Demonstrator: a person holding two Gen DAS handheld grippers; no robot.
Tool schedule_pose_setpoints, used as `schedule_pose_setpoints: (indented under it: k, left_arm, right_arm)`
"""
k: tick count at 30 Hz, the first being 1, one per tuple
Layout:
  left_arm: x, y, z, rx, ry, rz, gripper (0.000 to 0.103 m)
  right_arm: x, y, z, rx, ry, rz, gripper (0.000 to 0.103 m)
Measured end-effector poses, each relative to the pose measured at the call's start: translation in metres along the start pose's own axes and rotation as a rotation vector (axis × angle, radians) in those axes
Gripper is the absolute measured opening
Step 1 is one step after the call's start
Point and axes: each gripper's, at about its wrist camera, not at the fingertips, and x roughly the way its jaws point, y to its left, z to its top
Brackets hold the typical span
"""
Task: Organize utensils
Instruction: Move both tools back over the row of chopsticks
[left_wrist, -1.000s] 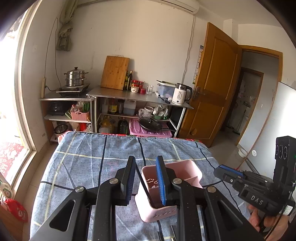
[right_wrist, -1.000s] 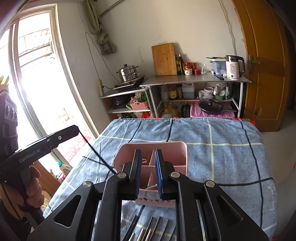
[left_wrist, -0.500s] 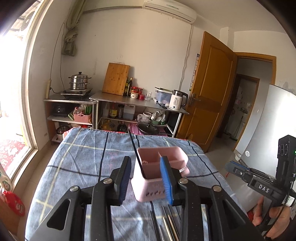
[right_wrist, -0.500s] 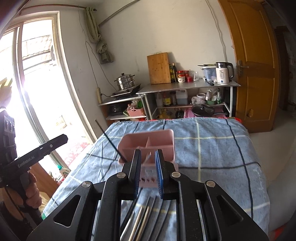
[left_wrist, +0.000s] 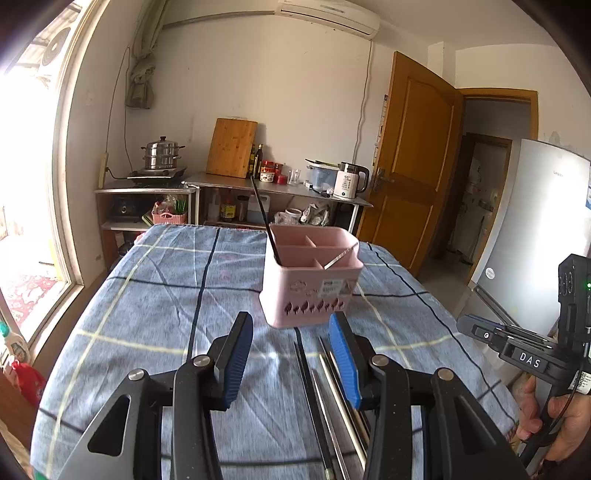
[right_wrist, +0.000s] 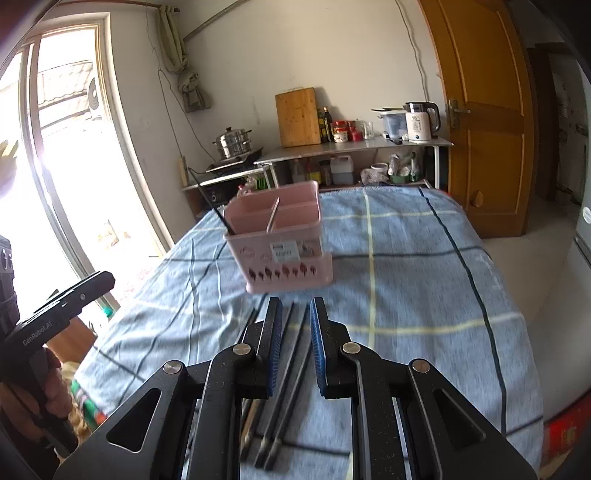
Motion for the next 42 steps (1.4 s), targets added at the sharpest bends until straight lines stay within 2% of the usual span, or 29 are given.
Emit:
schedule_pose_setpoints:
  k: [6, 11, 22, 32, 39, 42]
  left_arm:
    - [-0.015, -0.006, -0.023, 0.012, -0.011, -0.011, 0.043]
    - [-0.017, -0.010, -0.039, 0.018, 0.010, -0.031, 0.043]
    - [-0.001, -0.012, -0.050, 0.018, 0.062, -0.039, 0.043]
    - [0.048, -0.004, -0.055, 0.018, 0.152, -0.007, 0.043]
    - [0.104, 0.006, -0.055, 0.015, 0.259, 0.017, 0.043]
    - [0.124, 0.010, -0.053, -0.002, 0.291, 0.000, 0.043]
  right_arm:
    - [-0.011, 0.005, -0.026, -0.016, 0.011, -0.007, 0.016]
    - [-0.014, 0.005, -0.042, -0.007, 0.030, -0.006, 0.016]
    - [-0.004, 0.003, -0.049, -0.004, 0.056, -0.015, 0.016]
    - [0.020, 0.002, -0.048, -0.003, 0.095, -0.019, 0.016]
    - [0.053, -0.004, -0.043, 0.000, 0.143, -0.029, 0.016]
    - [0.070, -0.006, -0.041, 0.004, 0.167, -0.032, 0.016]
